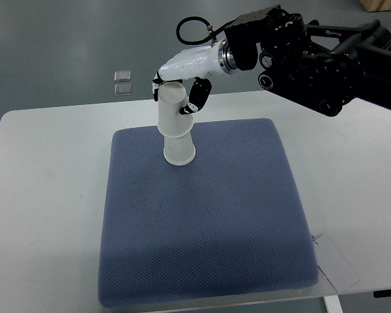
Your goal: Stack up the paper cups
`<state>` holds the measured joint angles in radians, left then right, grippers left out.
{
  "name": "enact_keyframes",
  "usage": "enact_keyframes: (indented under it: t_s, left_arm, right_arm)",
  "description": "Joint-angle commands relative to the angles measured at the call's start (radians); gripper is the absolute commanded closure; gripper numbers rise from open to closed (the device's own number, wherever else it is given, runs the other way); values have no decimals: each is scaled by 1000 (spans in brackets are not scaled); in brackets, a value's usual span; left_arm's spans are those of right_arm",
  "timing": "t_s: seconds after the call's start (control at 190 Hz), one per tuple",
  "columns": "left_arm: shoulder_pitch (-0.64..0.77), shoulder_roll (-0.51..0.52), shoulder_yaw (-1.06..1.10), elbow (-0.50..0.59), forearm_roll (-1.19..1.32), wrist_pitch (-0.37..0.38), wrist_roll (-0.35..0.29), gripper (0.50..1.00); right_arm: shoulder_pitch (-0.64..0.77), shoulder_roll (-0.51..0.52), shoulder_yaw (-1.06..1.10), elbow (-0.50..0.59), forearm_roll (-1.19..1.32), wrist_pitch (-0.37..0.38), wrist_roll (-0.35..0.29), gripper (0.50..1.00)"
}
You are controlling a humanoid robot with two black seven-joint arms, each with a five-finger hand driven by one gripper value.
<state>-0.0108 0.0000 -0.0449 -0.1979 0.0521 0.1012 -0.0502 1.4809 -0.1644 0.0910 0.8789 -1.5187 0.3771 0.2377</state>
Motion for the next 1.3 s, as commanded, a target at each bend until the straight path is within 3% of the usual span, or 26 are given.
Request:
enact_keyframes:
  t_s: [0.0, 0.073, 0.131, 0.252, 0.362, 0.782, 0.966, 1.171, 1.297]
  left_arm:
    - [0, 0, 0, 0, 0, 0, 0, 500]
    - [0, 0, 0, 0, 0, 0, 1, 500]
    - [0, 0, -1, 0, 0, 0, 0, 500]
    - [0, 0, -1, 0, 0, 0, 0, 500]
    - [0, 0, 0, 0, 0, 0, 0, 500]
    - [0, 0, 0, 0, 0, 0, 0, 500]
    - [0, 0, 0, 0, 0, 0, 0, 500]
    - [0, 0, 0, 0, 0, 0, 0, 500]
    - [0, 0, -1, 0, 0, 0, 0, 500]
  right_arm:
    - [-7, 3, 0, -1, -2, -3, -1, 828]
    - [-10, 3, 0, -1, -2, -4, -1, 803]
    - [-16, 3, 0, -1, -2, -3, -1, 746]
    - [-22, 3, 0, -1, 0, -4, -20, 675]
    - [-30, 3, 0, -1, 0, -6, -21, 640]
    - [-48, -20, 10, -12, 2, -21, -21, 609]
    - [-120, -153, 49, -44, 41, -66, -17, 607]
    - [-320, -225, 260, -178, 290, -87, -23, 607]
    - [-430, -230, 386, -244, 592, -188, -66, 607]
